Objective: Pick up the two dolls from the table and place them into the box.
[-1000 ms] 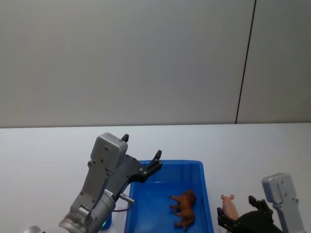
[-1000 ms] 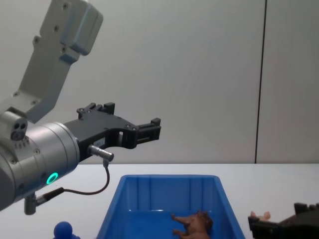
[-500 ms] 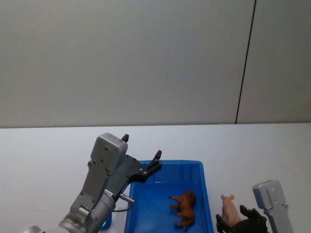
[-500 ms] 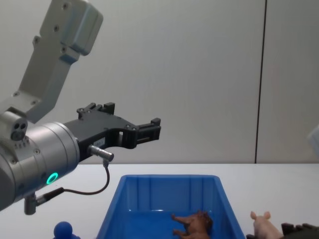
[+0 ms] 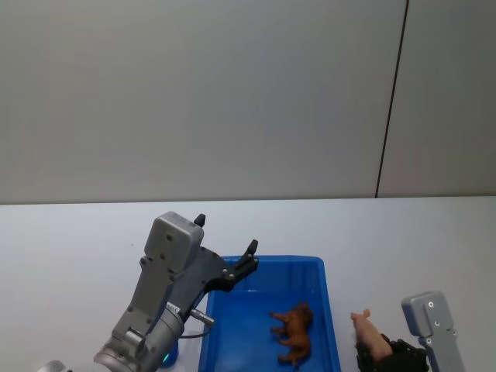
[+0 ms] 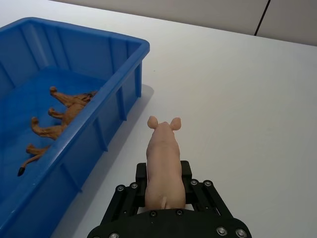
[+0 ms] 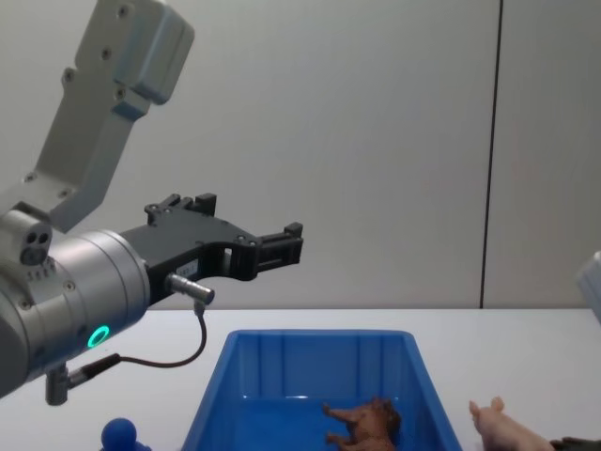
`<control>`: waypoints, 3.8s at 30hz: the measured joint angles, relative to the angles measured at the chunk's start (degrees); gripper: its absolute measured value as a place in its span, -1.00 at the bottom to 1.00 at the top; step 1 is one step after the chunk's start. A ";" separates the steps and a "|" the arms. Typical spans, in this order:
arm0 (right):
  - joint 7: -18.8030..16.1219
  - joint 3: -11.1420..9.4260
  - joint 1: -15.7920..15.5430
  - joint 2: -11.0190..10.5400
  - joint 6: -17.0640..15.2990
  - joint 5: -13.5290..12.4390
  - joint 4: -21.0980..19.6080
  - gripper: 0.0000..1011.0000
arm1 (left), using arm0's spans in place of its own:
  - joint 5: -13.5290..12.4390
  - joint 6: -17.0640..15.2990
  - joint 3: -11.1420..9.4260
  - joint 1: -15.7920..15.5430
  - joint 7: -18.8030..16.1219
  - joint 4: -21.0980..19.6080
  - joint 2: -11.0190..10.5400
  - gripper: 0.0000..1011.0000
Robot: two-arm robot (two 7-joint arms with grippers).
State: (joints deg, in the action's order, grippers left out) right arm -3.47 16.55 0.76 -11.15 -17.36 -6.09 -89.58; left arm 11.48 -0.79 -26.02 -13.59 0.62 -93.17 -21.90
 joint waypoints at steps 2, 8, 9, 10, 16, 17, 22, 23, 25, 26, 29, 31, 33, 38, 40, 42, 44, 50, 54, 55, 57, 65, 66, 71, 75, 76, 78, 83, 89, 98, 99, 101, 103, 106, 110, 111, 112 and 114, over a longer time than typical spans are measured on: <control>0.14 -0.02 0.00 0.00 0.07 0.17 0.00 -0.25 | 0.00 0.00 0.00 0.00 0.00 0.00 0.00 0.99; 0.55 -0.20 -0.06 -0.08 0.76 0.98 -0.44 -0.26 | 0.00 0.00 0.00 0.00 0.00 0.00 0.00 0.99; 0.58 -0.23 -0.06 -0.11 0.87 1.08 -0.63 -0.25 | 0.00 0.00 0.00 0.00 0.00 0.00 0.00 0.99; 0.59 -0.31 -0.07 -0.21 1.15 1.29 -0.94 -0.25 | 0.00 0.00 0.00 0.00 0.00 0.00 0.00 0.99; -0.30 -0.66 0.30 -0.48 2.27 1.73 -2.55 -0.26 | 0.00 0.00 0.00 0.00 0.00 0.00 0.00 0.99; -0.54 -0.71 0.41 -0.50 2.38 1.73 -2.71 -0.26 | 0.00 0.00 0.00 0.00 0.00 0.00 0.00 0.99; -2.26 -1.05 1.37 -0.48 3.04 1.60 -3.67 -0.26 | 0.00 0.00 0.00 0.00 0.00 0.00 0.00 0.99; -2.83 -1.11 1.73 -0.42 3.20 1.46 -3.88 -0.26 | 0.00 0.00 0.00 0.00 0.00 0.00 0.00 0.99; -3.76 -1.21 2.36 -0.27 3.42 1.23 -4.11 -0.25 | 0.00 0.00 0.00 0.00 0.00 0.00 0.00 0.99; -4.03 -1.24 2.54 -0.23 3.49 1.16 -4.16 -0.26 | 0.00 0.00 0.00 0.00 0.00 0.00 0.00 0.99; -4.89 -1.26 3.18 0.00 3.64 0.94 -4.26 -0.26 | 0.00 0.00 0.00 0.00 0.00 0.00 0.00 0.99; -5.87 -1.25 3.83 0.30 3.74 0.74 -4.27 -0.26 | 0.00 0.00 0.00 0.00 0.00 0.00 0.00 0.99; -6.83 -1.16 4.41 0.60 3.78 0.55 -4.25 -0.26 | 0.00 0.00 0.00 0.00 0.00 0.00 0.00 0.99; -8.71 -0.84 5.58 1.31 3.68 0.15 -3.63 -0.26 | 0.00 0.00 0.00 0.00 0.00 0.00 0.00 0.99; -9.53 -0.62 6.17 1.74 3.55 -0.05 -3.03 -0.26 | 0.00 0.00 0.00 0.00 0.00 0.00 0.00 0.99; -10.14 -0.46 6.53 2.02 3.47 -0.17 -2.61 -0.26 | 0.00 0.00 0.00 0.00 0.00 0.00 0.00 0.99; -10.90 -0.25 7.11 2.49 3.43 -0.29 -1.82 -0.23 | 0.00 0.00 0.00 0.00 0.00 0.00 0.00 0.99; -11.87 0.22 8.27 3.39 3.45 -0.38 0.03 0.11 | 0.00 0.00 0.00 0.00 0.00 0.00 0.00 0.99; -11.95 0.37 8.91 3.86 3.62 -0.38 1.26 0.39 | 0.00 0.00 0.00 0.00 0.00 0.00 0.00 0.99; -11.89 0.38 9.00 3.91 3.67 -0.38 1.46 0.43 | 0.00 0.00 0.00 0.00 0.00 0.00 0.00 0.99; -11.58 0.36 9.13 3.97 3.83 -0.39 1.81 0.57 | 0.00 0.00 0.00 0.00 0.00 0.00 0.00 0.99; -8.07 -0.47 8.53 3.32 4.81 -0.50 1.84 0.98 | 0.00 0.00 0.00 0.00 0.00 0.00 0.00 0.99; -7.69 -0.56 8.40 3.22 4.90 -0.51 1.71 0.98 | 0.00 0.00 0.00 0.00 0.00 0.00 0.00 0.99; -5.04 -1.25 7.24 2.42 5.33 -0.71 0.54 0.98 | 0.00 0.00 0.00 0.00 0.00 0.00 0.00 0.99; -2.76 -1.93 6.08 1.67 5.61 -1.08 -0.75 0.98 | 0.00 0.00 0.00 0.00 0.00 0.00 0.00 0.99; -2.00 -2.22 5.53 1.30 5.73 -1.23 -1.34 0.98 | 0.00 0.00 0.00 0.00 0.00 0.00 0.00 0.99; -1.29 -2.42 5.13 1.04 5.82 -1.34 -1.78 0.98 | 0.00 0.00 0.00 0.00 0.00 0.00 0.00 0.99; 0.52 -2.97 4.01 0.32 6.04 -1.66 -2.96 0.98 | 0.00 -0.04 0.03 0.03 0.00 0.00 -0.01 0.99; 1.78 -3.38 3.21 -0.20 6.21 -1.89 -3.85 0.98 | 0.53 -1.18 0.32 0.52 -0.14 -0.48 -0.53 0.99; 2.85 -3.74 2.57 -0.62 6.34 -2.07 -4.56 0.98 | 3.30 -4.26 1.37 2.37 -1.63 -1.87 -2.39 0.99; 2.90 -3.76 2.54 -0.64 6.35 -2.08 -4.59 0.98 | 3.98 -4.82 1.65 2.86 -1.99 -2.12 -2.87 0.99; 3.02 -3.79 2.46 -0.70 6.36 -2.10 -4.65 0.98 | 5.07 -5.64 2.03 3.55 -2.55 -2.39 -3.55 0.99; 3.17 -3.83 2.37 -0.76 6.37 -2.12 -4.76 0.98 | 5.92 -6.16 2.29 4.00 -2.94 -2.53 -4.00 0.99; 3.31 -3.89 2.28 -0.81 6.39 -2.14 -4.83 0.98 | 7.32 -7.02 2.84 4.93 -3.51 -2.72 -4.94 0.99; 3.46 -3.94 2.19 -0.88 6.43 -2.17 -4.96 0.98 | 9.13 -8.01 3.47 5.89 -3.96 -2.75 -5.94 0.99; 3.46 -3.94 2.19 -0.88 6.43 -2.17 -4.96 0.98 | 9.83 -8.30 3.70 6.20 -4.03 -2.71 -6.26 0.99; 3.50 -3.94 2.16 -0.90 6.44 -2.19 -4.99 0.98 | 10.12 -8.49 3.80 6.34 -4.04 -2.66 -6.40 0.99; 3.57 -3.96 2.13 -0.91 6.46 -2.20 -5.02 0.98 | 10.67 -8.78 4.02 6.65 -4.05 -2.45 -6.70 0.99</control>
State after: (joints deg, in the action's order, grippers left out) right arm 0.10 12.59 2.89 -12.06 -10.90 -8.29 -94.60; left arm 22.16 -9.57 -22.01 -6.94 -3.42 -95.62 -28.60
